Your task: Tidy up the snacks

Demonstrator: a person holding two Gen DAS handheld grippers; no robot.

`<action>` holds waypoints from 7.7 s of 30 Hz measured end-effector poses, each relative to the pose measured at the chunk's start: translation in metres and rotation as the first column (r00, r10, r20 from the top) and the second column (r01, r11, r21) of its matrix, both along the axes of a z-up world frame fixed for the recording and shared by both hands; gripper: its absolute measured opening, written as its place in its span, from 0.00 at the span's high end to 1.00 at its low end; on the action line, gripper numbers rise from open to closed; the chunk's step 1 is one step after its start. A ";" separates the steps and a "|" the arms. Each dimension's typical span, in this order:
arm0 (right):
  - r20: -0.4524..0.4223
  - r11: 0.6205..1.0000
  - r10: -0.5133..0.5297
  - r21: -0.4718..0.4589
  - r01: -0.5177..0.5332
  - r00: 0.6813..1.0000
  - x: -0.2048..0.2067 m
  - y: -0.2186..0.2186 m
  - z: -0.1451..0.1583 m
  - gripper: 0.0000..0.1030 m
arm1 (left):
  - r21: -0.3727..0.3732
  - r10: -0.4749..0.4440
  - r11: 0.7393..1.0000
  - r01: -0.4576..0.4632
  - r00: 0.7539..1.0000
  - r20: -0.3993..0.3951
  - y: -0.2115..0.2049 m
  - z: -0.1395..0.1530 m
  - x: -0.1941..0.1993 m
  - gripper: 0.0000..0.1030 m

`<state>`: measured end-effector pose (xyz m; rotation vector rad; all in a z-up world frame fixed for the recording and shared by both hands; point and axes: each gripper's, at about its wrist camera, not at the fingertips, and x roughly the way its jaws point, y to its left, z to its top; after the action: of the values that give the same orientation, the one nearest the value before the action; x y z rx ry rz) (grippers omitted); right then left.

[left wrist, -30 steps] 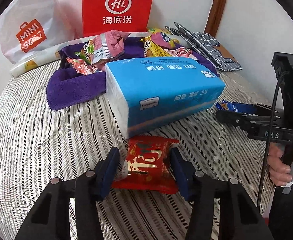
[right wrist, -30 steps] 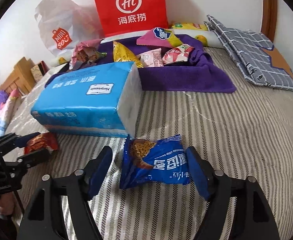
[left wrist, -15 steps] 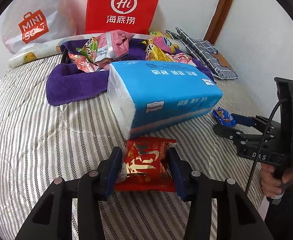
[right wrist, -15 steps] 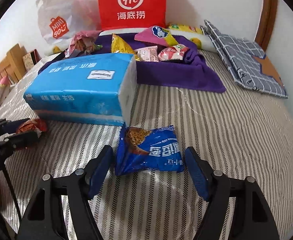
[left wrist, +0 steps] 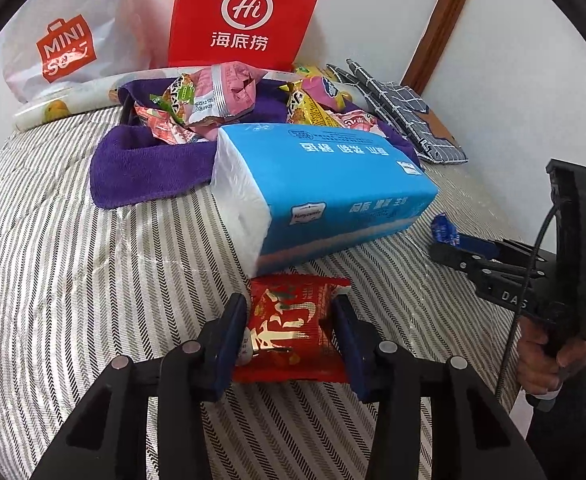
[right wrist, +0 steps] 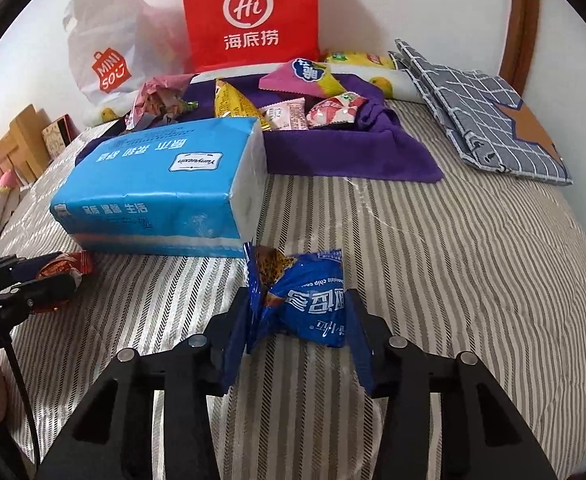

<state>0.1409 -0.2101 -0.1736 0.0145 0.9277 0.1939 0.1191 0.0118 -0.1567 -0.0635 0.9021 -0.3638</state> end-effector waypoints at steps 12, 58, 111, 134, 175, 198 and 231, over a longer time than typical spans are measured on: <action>-0.015 0.999 -0.024 0.037 0.025 1.000 -0.019 -0.014 0.006 0.60 | 0.007 -0.002 1.000 0.002 1.000 -0.008 -0.004 0.002 -0.006 0.59; 0.226 0.996 0.032 0.070 -0.050 0.974 0.029 -0.009 0.146 0.60 | -0.030 0.055 0.998 -0.051 0.985 0.166 -0.015 0.144 0.035 0.59; 0.073 0.994 0.022 0.101 -0.029 0.997 0.204 -0.002 0.065 0.60 | -0.063 0.192 0.980 -0.189 0.980 0.054 0.014 0.091 0.225 0.59; -0.009 0.988 0.149 0.053 -0.148 0.989 0.207 0.025 0.032 0.56 | -0.038 0.168 0.985 -0.171 0.983 -0.072 0.010 0.045 0.242 0.59; 0.105 0.993 -0.042 0.114 0.030 0.994 0.093 -0.004 0.140 0.24 | 0.018 0.211 0.977 -0.213 0.975 0.064 -0.006 0.122 0.094 0.16; 0.234 0.992 -0.100 0.093 0.080 0.967 -0.083 -0.026 0.189 0.00 | 0.046 0.244 0.964 -0.263 0.936 0.255 -0.033 0.164 -0.078 0.01; 0.286 0.995 -0.098 0.038 0.091 0.953 -0.150 -0.024 0.192 0.00 | 0.055 0.243 0.961 -0.271 0.924 0.295 -0.040 0.163 -0.131 0.01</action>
<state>-0.0095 -0.2343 0.0183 0.0520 0.6326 0.1139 -0.0116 -0.0279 0.0062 -0.0400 0.6125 -0.0797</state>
